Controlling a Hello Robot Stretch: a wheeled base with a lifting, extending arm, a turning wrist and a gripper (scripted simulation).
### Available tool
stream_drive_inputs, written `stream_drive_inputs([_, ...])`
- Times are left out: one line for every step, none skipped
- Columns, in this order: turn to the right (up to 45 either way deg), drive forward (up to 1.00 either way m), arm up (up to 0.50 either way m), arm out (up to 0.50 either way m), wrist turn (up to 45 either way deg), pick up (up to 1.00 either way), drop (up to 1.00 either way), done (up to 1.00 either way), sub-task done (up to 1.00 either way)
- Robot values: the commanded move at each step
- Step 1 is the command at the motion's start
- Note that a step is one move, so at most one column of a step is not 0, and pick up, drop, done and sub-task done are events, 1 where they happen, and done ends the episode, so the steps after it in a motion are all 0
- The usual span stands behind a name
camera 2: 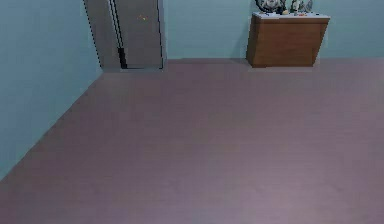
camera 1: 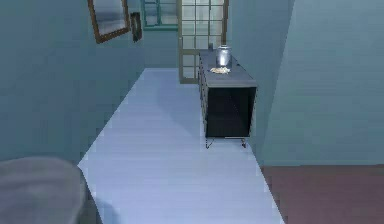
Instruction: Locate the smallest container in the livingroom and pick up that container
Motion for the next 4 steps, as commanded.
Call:
stream_drive_inputs([6.0, 0.0, 0.0, 0.0, 0.0, 0.0, 0.0, 0.0, 0.0])
stream_drive_inputs([3.0, 0.0, 0.0, 0.0, 0.0, 0.0, 0.0, 0.0, 0.0])
stream_drive_inputs([45.0, 0.0, 0.0, 0.0, 0.0, 0.0, 0.0, 0.0, 0.0])
stream_drive_inputs([45.0, 0.0, 0.0, 0.0, 0.0, 0.0, 0.0, 0.0, 0.0])
